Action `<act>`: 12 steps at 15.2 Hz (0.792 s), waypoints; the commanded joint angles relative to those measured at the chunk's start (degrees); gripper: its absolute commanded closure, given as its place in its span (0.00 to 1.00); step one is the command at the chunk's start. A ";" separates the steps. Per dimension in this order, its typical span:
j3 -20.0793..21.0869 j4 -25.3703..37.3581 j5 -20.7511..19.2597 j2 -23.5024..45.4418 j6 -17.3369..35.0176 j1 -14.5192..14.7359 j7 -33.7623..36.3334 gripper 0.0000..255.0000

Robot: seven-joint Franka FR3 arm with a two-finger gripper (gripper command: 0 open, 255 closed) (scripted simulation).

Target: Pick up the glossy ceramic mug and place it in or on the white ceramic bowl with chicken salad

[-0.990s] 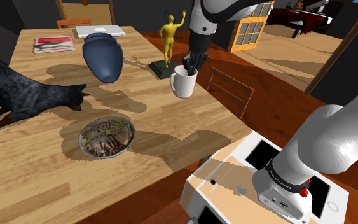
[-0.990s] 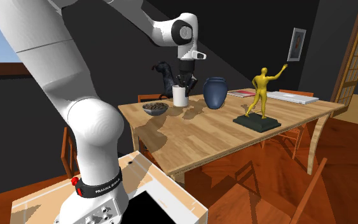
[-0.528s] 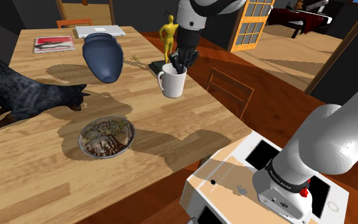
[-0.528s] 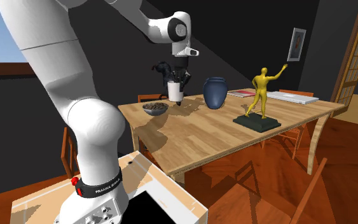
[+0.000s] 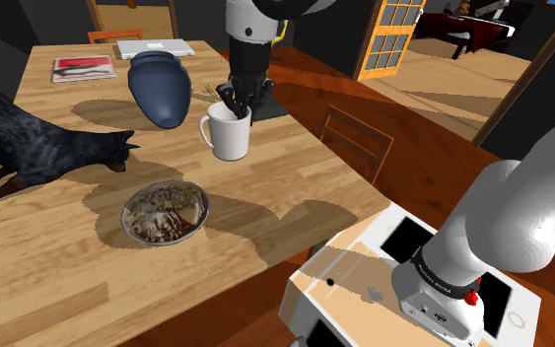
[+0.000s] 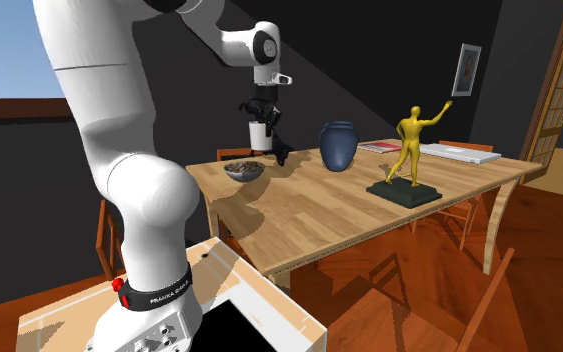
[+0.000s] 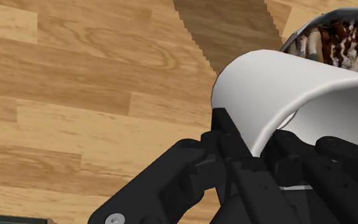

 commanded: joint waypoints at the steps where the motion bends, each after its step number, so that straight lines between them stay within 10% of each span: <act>1: 1.65 3.01 -0.72 2.99 0.05 1.02 3.07 1.00; 12: 7.91 27.10 -8.45 21.99 -5.86 9.28 18.95 1.00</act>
